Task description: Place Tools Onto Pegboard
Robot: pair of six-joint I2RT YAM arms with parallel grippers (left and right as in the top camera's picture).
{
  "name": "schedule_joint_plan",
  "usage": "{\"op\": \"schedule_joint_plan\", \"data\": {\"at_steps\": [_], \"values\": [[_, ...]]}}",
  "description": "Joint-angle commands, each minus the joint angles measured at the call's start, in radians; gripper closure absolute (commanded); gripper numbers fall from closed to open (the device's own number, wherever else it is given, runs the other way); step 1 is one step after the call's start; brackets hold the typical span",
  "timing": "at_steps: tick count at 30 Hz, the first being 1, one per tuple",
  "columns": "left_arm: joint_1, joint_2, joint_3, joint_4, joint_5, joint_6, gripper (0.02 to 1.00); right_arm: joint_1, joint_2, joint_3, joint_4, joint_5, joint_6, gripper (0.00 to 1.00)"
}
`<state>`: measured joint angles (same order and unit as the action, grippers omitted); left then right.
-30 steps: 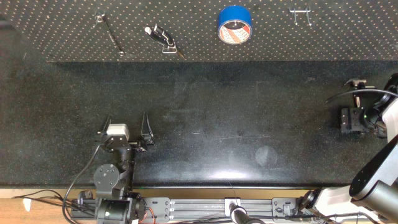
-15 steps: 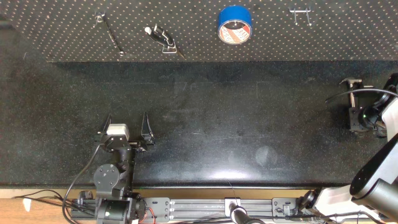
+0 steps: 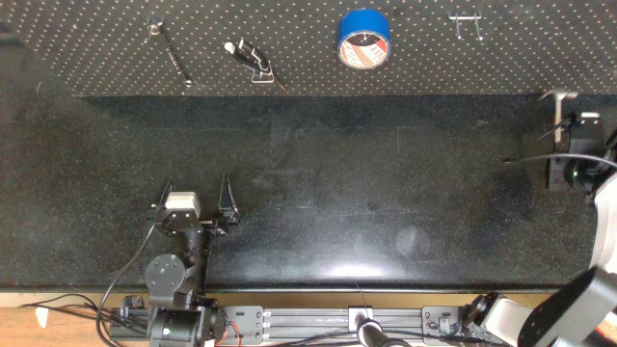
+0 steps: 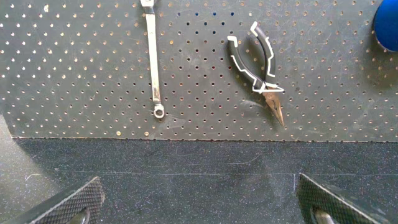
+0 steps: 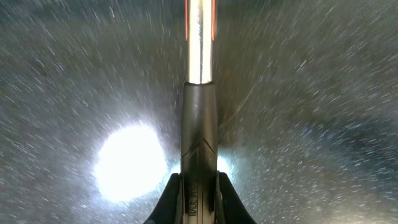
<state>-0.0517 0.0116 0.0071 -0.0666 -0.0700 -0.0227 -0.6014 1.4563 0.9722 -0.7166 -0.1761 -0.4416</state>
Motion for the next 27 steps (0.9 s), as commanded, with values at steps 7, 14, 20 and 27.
{"op": "schedule_joint_plan", "data": {"at_steps": [7,14,20,27], "values": [[-0.004,-0.008,-0.002,-0.006,0.002,0.016,0.023,0.263,-0.419,0.0,0.061,-0.136,0.247,0.928],[-0.004,-0.008,-0.002,-0.006,0.002,0.016,0.025,0.5,-0.461,0.0,0.193,-0.125,0.305,0.928],[-0.004,-0.008,-0.002,-0.006,0.002,0.016,0.023,0.5,-0.291,0.001,0.256,-0.125,0.311,0.928],[-0.004,-0.008,-0.002,-0.006,0.002,0.016,0.025,0.502,-0.187,0.001,0.282,-0.125,0.311,0.925]]}}
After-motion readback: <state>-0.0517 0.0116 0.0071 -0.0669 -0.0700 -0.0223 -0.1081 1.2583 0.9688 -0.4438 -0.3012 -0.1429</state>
